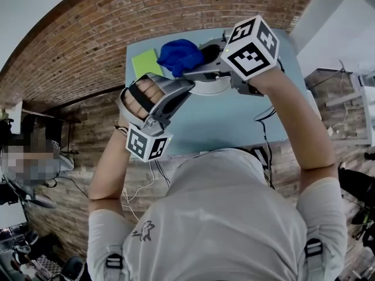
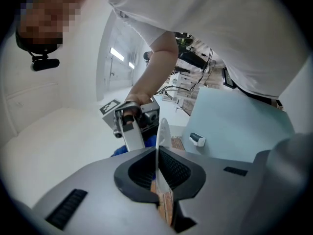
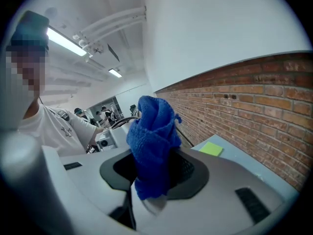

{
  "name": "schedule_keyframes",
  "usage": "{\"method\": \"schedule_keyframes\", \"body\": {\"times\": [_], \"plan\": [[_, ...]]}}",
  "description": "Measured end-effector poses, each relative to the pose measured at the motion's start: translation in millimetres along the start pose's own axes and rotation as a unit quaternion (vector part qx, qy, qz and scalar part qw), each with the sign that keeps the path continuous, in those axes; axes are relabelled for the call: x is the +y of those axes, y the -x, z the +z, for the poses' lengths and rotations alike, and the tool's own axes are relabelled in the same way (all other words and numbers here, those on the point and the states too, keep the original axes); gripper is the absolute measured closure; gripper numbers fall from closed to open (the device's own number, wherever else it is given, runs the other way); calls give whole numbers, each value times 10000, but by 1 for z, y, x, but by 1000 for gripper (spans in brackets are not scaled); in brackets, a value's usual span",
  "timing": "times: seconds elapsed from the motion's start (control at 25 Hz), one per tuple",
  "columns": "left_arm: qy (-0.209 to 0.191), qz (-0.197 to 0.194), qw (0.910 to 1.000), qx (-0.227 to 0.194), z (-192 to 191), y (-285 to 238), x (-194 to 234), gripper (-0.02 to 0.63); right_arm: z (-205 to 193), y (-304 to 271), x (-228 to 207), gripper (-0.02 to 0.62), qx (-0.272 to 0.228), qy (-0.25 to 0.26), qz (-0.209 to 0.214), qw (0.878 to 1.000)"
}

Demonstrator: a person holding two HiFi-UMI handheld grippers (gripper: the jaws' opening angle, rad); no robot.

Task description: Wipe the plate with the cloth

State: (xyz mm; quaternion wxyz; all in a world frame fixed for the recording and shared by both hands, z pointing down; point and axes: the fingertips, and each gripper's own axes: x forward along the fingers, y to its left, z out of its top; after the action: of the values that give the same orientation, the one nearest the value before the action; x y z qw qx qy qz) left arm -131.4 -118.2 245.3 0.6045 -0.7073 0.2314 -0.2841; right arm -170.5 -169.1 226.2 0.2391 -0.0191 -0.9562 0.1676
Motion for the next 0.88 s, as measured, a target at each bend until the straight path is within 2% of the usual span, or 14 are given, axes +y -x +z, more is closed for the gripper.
{"method": "schedule_keyframes", "body": {"times": [0.24,0.36,0.6,0.72,0.88], "plan": [[101,203,9987,456,-35,12,12,588,-6,20,15,448,-113,58,-35,9999],[44,253,9982,549,-42,18,17,588,-18,31,1,448,-86,-47,-261,9996],[-131,192,9992,312,-22,19,16,588,-34,49,-53,448,147,-211,-1027,9944],[-233,96,9996,100,-5,14,11,588,-29,42,-59,448,229,-167,-1058,9940],[-371,-22,9993,-36,7,6,4,588,-16,17,-41,448,427,99,-816,9957]]}}
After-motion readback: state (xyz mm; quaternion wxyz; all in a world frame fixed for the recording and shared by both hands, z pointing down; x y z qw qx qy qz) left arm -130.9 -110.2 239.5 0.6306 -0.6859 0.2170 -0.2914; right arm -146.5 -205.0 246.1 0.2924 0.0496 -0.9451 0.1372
